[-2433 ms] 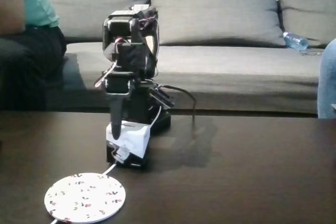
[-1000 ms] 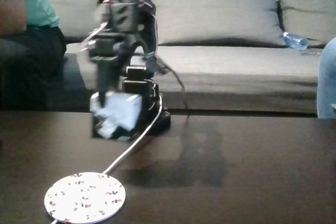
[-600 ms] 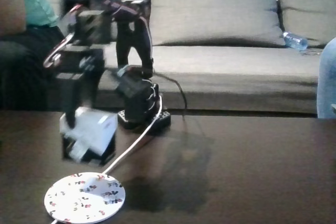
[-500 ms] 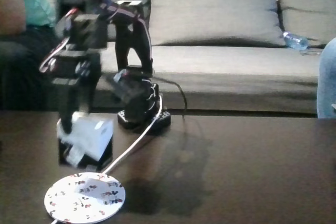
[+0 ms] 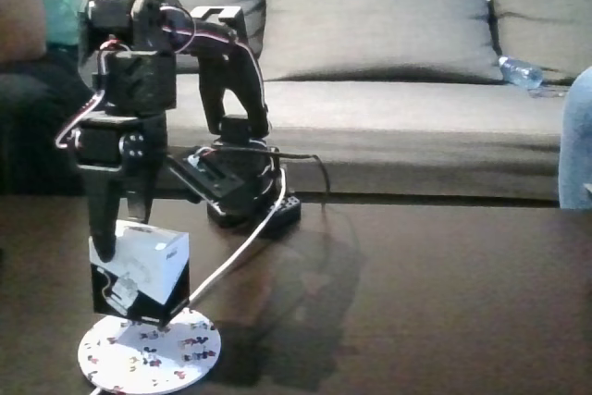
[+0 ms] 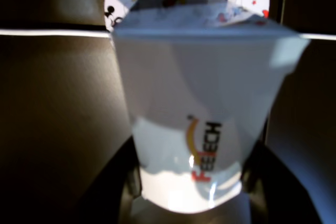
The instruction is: Grasp a servo box and put it on the zirlivani.
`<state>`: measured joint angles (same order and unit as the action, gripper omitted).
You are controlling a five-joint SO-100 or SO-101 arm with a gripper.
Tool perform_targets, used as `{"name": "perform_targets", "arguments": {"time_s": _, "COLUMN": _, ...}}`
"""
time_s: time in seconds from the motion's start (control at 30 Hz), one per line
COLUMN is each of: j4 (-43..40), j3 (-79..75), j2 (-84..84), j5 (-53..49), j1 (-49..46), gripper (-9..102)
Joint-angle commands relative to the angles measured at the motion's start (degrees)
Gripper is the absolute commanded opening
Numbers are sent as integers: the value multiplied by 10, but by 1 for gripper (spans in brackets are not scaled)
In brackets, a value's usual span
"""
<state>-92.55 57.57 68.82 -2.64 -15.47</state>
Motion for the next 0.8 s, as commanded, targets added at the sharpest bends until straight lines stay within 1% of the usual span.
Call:
{"name": "perform_targets", "arguments": {"time_s": 0.0, "j4": 6, "j3": -22, "j2": 6, "j5": -1, "j1": -6, "gripper": 14}}
{"name": "perform_targets", "arguments": {"time_s": 0.07, "j4": 6, "j3": -23, "j2": 6, "j5": -2, "j1": -5, "gripper": 15}}
{"name": "perform_targets", "arguments": {"time_s": 0.17, "j4": 6, "j3": -21, "j2": 6, "j5": 3, "j1": -6, "gripper": 20}}
{"name": "perform_targets", "arguments": {"time_s": 0.23, "j4": 6, "j3": -21, "j2": 6, "j5": 4, "j1": -7, "gripper": 22}}
{"name": "perform_targets", "arguments": {"time_s": 0.77, "j4": 6, "j3": -20, "j2": 4, "j5": -2, "j1": -7, "gripper": 23}}
